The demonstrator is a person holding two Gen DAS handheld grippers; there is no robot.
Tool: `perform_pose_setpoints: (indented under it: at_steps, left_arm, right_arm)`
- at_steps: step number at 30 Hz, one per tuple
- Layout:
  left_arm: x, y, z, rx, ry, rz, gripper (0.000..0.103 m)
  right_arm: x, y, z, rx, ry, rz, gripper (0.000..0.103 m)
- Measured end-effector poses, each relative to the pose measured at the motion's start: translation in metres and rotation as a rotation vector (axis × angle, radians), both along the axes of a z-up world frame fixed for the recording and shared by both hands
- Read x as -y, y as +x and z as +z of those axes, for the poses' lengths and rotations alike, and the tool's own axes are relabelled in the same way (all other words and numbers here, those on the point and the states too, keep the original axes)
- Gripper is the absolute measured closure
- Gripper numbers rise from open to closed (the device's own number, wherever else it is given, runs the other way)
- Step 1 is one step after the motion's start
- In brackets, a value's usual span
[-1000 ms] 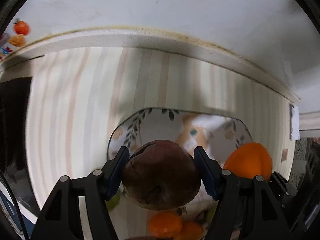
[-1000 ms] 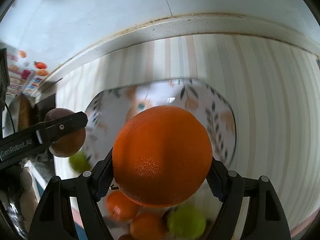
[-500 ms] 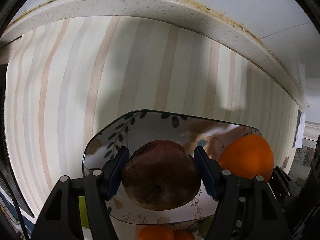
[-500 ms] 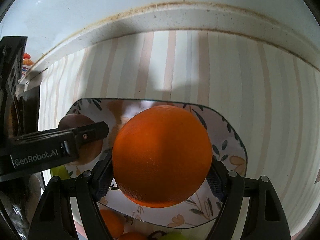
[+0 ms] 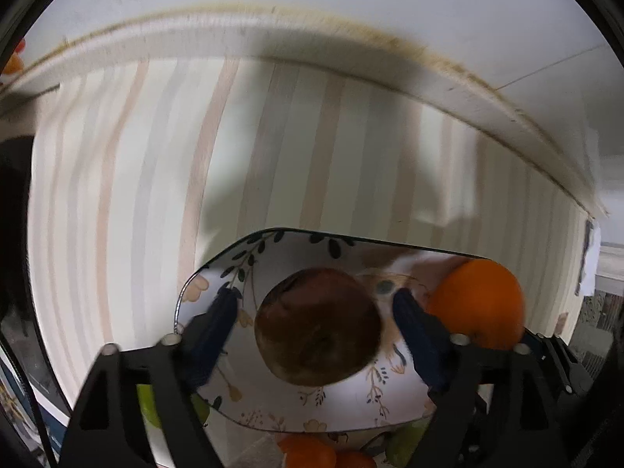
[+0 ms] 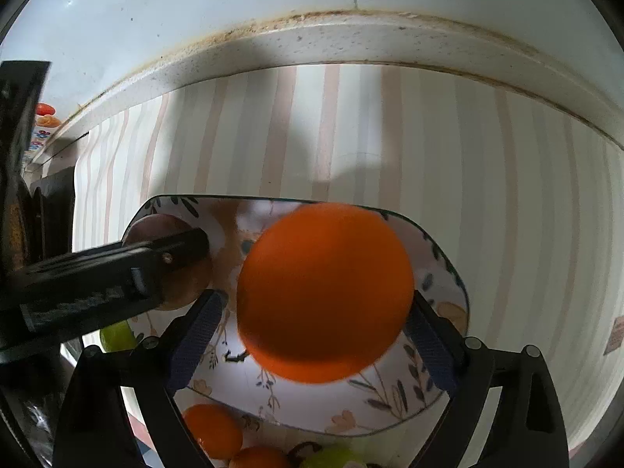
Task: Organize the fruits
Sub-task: 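Carry the pear and orange onto the floral plate and release both, then lift both tools back from the plate toward the fruit pile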
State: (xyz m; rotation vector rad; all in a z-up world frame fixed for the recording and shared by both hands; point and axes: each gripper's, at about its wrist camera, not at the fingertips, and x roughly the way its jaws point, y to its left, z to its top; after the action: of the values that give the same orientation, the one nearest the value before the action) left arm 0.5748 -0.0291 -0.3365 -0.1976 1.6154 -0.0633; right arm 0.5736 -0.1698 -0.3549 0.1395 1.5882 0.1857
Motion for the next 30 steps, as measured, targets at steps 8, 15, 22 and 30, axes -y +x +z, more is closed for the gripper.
perform_pose_setpoints:
  at_steps: [8,15,22,30]
  left_arm:
    - [-0.002,-0.036,0.036,0.102,0.107,-0.037,0.018]
    - [-0.022,-0.078,0.065,0.193,0.171,-0.041,0.018]
    - [-0.038,-0.127,0.1,0.287,0.186,-0.027,0.018]
    - [-0.037,-0.176,0.143,0.369,0.194,-0.045,0.018]
  right_arm:
    - [0.008,-0.028,0.025,0.027,-0.048,-0.017,0.008]
    - [0.016,-0.071,0.053,0.077,-0.074,-0.037,0.008]
    - [0.021,-0.114,0.102,0.195,-0.103,-0.061,0.008]
    - [0.01,-0.158,0.156,0.299,-0.101,-0.087,0.008]
